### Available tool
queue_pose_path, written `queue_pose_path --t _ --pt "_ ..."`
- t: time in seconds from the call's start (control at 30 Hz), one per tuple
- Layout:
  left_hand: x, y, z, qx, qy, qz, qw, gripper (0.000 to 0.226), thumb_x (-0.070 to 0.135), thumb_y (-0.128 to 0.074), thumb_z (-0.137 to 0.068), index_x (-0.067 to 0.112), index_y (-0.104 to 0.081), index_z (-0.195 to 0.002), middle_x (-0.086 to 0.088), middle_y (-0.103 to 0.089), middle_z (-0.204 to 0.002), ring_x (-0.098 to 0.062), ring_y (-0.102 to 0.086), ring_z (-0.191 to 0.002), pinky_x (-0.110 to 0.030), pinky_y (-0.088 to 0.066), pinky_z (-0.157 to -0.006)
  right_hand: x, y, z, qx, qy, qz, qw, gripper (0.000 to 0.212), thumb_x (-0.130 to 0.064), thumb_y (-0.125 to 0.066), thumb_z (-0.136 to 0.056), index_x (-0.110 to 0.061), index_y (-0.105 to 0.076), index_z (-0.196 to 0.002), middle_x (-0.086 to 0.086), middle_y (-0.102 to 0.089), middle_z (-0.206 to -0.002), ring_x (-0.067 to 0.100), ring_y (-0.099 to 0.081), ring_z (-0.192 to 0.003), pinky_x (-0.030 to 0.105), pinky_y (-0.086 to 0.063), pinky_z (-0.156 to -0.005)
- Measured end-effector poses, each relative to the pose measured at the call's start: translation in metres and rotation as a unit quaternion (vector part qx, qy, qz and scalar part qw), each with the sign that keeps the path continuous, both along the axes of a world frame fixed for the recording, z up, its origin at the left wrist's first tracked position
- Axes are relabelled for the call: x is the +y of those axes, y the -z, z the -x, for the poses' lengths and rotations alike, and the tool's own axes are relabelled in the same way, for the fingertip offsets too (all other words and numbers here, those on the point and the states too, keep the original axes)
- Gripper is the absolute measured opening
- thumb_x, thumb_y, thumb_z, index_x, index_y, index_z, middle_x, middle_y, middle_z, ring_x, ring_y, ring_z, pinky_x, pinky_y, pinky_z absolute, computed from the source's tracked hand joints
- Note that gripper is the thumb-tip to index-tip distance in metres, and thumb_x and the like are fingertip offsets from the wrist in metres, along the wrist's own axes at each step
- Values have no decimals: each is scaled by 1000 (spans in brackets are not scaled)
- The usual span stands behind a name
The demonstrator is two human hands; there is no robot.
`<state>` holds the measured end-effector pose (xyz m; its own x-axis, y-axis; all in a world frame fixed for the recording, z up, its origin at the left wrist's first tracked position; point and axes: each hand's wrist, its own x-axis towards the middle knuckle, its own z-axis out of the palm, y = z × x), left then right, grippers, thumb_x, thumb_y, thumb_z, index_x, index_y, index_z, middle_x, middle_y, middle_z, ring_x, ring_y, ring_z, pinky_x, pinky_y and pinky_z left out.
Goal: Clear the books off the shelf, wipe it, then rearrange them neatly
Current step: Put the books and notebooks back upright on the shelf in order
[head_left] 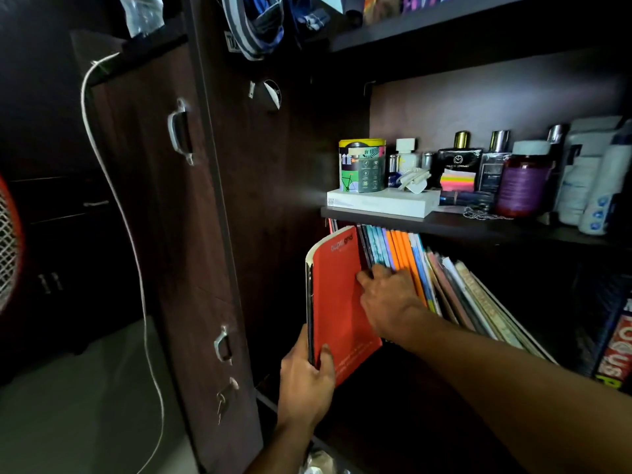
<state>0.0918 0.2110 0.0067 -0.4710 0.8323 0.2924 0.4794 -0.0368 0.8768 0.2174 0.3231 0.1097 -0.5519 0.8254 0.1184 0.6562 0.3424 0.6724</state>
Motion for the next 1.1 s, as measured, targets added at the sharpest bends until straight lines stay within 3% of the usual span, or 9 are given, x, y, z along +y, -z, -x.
queue_pose_path --t 0.13,0.37,0.5,0.63,0.83,0.9,0.97,1.03,1.1 --pt "4 0 1 -2 6 46 999 78 46 -56 -86 37 -23 -157 -3 -66 -118 -13 -68 -93 -34 -57 -84 0 8 2 115 14 31 993 61 -41 -60 -92 -15 -45 -145 -1 -27 -153 33 -49 -112 39 -54 -72" --pt "13 0 4 -23 69 35 997 63 16 -54 -99 36 -30 -154 10 -69 -107 4 -68 -74 -9 -48 -57 -9 40 -6 292 -20 69 954 82 -41 -60 -94 -20 -12 -158 -5 -5 -167 29 -47 -121 39 -51 -82" --pt "25 0 8 -88 57 -6 994 51 22 -54 -98 39 -43 -145 12 -69 -111 5 -67 -85 -12 -52 -75 -19 87 -11 389 -31 52 919 79 -37 -56 -95 -24 -13 -159 -18 34 -161 30 -53 -108 45 -49 -89" --pt "47 7 7 -72 40 -62 995 56 55 -49 -86 62 -34 -139 22 -63 -124 -2 -65 -108 -32 -54 -95 -21 120 -25 442 -53 19 895 87 -35 -67 -86 -21 -24 -161 -29 31 -159 25 -58 -94 41 -50 -78" --pt "84 -1 -8 -4 74 -11 997 56 47 -51 -84 64 -32 -135 7 -67 -123 -11 -69 -102 -36 -57 -92 -21 109 -20 446 -77 127 883 87 -31 -56 -94 -23 -2 -162 -26 41 -155 30 -47 -121 42 -46 -91" --pt "96 -13 -18 28 68 1 997 54 51 -49 -83 58 -36 -135 7 -66 -125 -17 -68 -106 -40 -56 -93 -18 106 -22 486 -102 156 854 85 -31 -57 -94 -29 -6 -162 -25 24 -163 24 -48 -126 38 -49 -94" --pt "100 -15 -24 37 -6 -39 999 53 56 -51 -81 43 -40 -131 6 -67 -118 -21 -68 -102 -43 -55 -89 -18 98 -26 533 -118 157 823 62 -33 -53 -96 -33 -31 -154 -18 -25 -163 14 -51 -127 30 -48 -95" --pt "93 -13 -26 13 -65 -144 987 44 51 -59 -84 38 -41 -122 10 -62 -106 -11 -65 -87 -40 -55 -81 -21 91 -31 576 -87 129 802 28 -37 -50 -98 -33 -53 -125 -12 -62 -120 10 -59 -105 26 -46 -79" --pt "86 -9 -27 56 -79 -200 975 47 40 -62 -93 39 -41 -135 16 -56 -109 -2 -61 -86 -25 -54 -79 -19 88 -37 577 -47 127 805 7 -39 -52 -98 -32 -53 -96 -10 -62 -85 10 -59 -79 26 -40 -63"
